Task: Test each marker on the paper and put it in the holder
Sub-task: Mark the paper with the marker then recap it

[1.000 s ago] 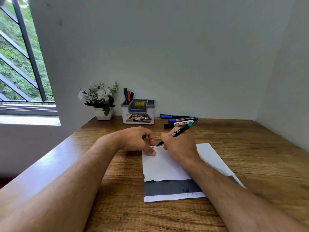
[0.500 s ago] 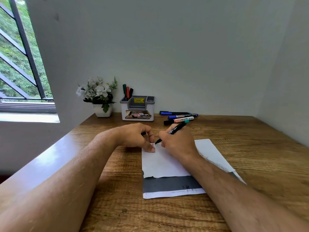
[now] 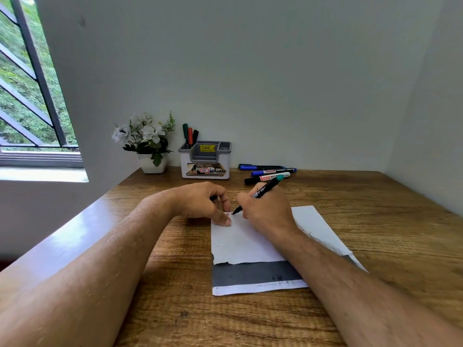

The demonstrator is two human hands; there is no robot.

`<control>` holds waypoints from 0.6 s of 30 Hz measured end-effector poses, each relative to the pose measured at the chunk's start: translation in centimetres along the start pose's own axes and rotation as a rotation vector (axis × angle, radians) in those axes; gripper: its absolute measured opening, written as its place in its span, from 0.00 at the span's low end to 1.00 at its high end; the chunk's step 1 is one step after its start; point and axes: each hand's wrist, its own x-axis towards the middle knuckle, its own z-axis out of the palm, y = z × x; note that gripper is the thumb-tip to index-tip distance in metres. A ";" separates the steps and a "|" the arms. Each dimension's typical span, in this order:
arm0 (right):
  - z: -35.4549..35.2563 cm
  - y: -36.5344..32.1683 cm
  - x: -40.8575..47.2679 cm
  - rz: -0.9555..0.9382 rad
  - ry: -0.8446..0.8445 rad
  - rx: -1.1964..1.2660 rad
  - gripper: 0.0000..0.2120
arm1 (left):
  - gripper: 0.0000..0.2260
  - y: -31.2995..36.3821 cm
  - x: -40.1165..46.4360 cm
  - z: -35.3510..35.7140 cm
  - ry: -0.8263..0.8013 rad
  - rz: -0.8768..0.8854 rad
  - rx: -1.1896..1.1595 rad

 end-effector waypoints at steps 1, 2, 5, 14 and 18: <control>0.0 0.0 0.0 0.001 -0.004 0.001 0.08 | 0.13 0.0 0.0 0.0 0.000 0.001 0.001; 0.0 0.0 0.0 0.001 -0.006 0.000 0.08 | 0.13 0.0 0.0 0.0 0.000 0.001 0.002; 0.0 -0.1 0.0 0.003 -0.007 -0.001 0.07 | 0.13 0.0 0.0 0.0 0.003 0.003 0.004; 0.0 -0.3 0.0 0.015 -0.014 0.003 0.08 | 0.12 -0.2 0.0 0.0 0.011 0.010 -0.003; 0.0 -0.2 0.1 0.028 -0.018 0.006 0.08 | 0.12 -0.3 0.1 0.0 0.013 0.014 -0.008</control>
